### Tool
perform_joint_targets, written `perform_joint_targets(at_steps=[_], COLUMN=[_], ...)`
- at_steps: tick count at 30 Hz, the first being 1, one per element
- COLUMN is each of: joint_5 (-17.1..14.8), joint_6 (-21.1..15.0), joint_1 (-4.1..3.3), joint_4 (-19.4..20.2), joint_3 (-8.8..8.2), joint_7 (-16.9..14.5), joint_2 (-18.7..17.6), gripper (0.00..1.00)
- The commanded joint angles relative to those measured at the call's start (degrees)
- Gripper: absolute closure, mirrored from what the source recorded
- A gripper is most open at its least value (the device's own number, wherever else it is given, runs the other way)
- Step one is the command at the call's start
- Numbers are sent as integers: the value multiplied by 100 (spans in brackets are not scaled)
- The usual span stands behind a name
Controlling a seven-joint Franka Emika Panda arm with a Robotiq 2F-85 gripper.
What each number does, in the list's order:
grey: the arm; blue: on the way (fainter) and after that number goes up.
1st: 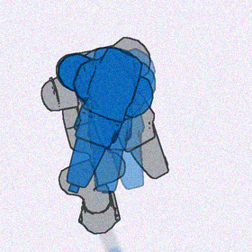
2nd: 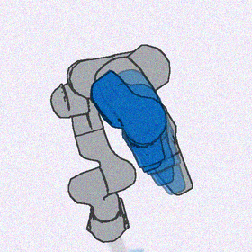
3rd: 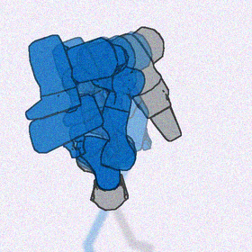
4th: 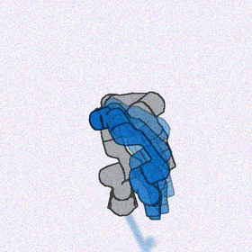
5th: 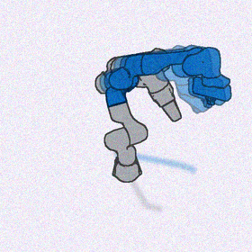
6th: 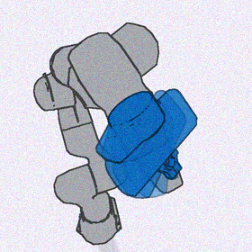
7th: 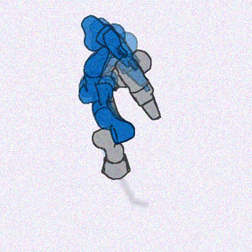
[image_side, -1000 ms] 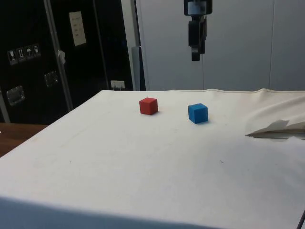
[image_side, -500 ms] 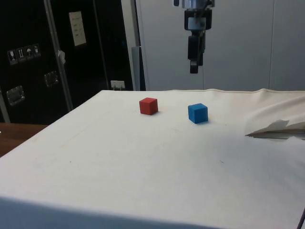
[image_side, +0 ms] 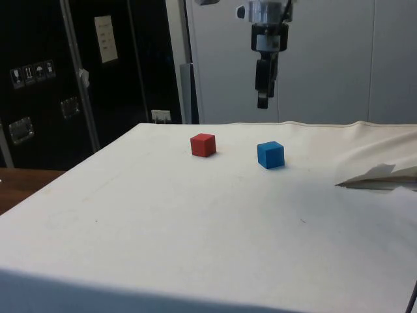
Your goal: Stack the two cubes.
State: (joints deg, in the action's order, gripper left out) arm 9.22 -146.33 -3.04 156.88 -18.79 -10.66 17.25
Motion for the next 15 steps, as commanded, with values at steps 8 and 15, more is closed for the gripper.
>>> perform_joint_targets(at_steps=[8,15], joint_5=[-34,-109], joint_6=[-155,-521], joint_1=[-11,-46], joint_4=[23,34], joint_3=[-149,-350], joint_7=[-160,-470], joint_2=[-120,-390], gripper=[0,0])
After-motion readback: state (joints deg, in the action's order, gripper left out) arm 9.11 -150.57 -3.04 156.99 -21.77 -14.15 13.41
